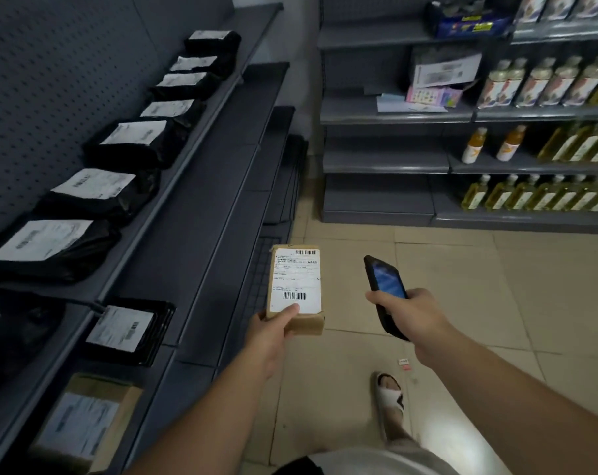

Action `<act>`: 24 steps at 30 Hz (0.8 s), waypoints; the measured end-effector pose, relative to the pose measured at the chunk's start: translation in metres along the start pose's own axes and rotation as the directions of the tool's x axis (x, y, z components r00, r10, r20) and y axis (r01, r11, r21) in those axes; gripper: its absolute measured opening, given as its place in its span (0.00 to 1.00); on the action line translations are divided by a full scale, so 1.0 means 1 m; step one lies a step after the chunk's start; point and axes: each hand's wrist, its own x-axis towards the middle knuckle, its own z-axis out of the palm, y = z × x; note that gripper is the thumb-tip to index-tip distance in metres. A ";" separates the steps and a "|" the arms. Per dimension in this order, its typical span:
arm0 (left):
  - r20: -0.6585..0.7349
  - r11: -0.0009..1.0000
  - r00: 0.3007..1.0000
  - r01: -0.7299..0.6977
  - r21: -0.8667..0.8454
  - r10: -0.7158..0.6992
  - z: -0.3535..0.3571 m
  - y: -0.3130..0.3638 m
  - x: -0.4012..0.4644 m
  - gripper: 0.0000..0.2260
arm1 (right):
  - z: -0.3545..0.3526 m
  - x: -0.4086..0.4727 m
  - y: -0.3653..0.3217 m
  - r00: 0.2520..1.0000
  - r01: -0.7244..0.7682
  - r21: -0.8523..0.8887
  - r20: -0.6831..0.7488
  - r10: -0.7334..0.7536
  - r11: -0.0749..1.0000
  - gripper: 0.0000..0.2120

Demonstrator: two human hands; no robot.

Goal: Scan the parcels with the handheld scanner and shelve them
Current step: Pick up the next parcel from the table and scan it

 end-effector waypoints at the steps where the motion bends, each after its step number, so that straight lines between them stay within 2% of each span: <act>1: -0.020 1.000 1.000 0.001 -0.014 -0.001 0.009 0.006 0.010 0.21 | -0.001 0.017 -0.009 1.000 0.003 -0.013 0.019 -0.003 1.000 0.30; 4: -0.060 0.997 0.998 0.013 -0.078 -0.018 0.035 0.024 0.034 0.16 | -0.005 0.065 -0.042 0.997 0.012 -0.060 0.074 -0.007 0.998 0.34; 9: -0.168 0.979 0.986 -0.018 -0.204 -0.017 0.070 0.055 0.059 0.21 | -0.006 0.127 -0.105 0.984 0.056 -0.144 0.177 -0.030 0.988 0.33; 12: -0.217 0.965 0.976 -0.030 -0.262 -0.029 0.077 0.069 0.070 0.14 | 0.006 0.155 -0.132 0.971 0.084 -0.192 0.238 -0.037 0.978 0.31; 15: -0.290 0.948 0.956 -0.046 -0.316 -0.051 0.073 0.077 0.079 0.12 | 0.028 0.171 -0.150 0.951 0.121 -0.237 0.307 -0.044 0.964 0.31; 24: -0.460 0.848 0.881 -0.156 -0.507 -0.112 0.019 0.100 0.119 0.17 | 0.135 0.198 -0.196 0.877 0.225 -0.359 0.481 -0.027 0.906 0.29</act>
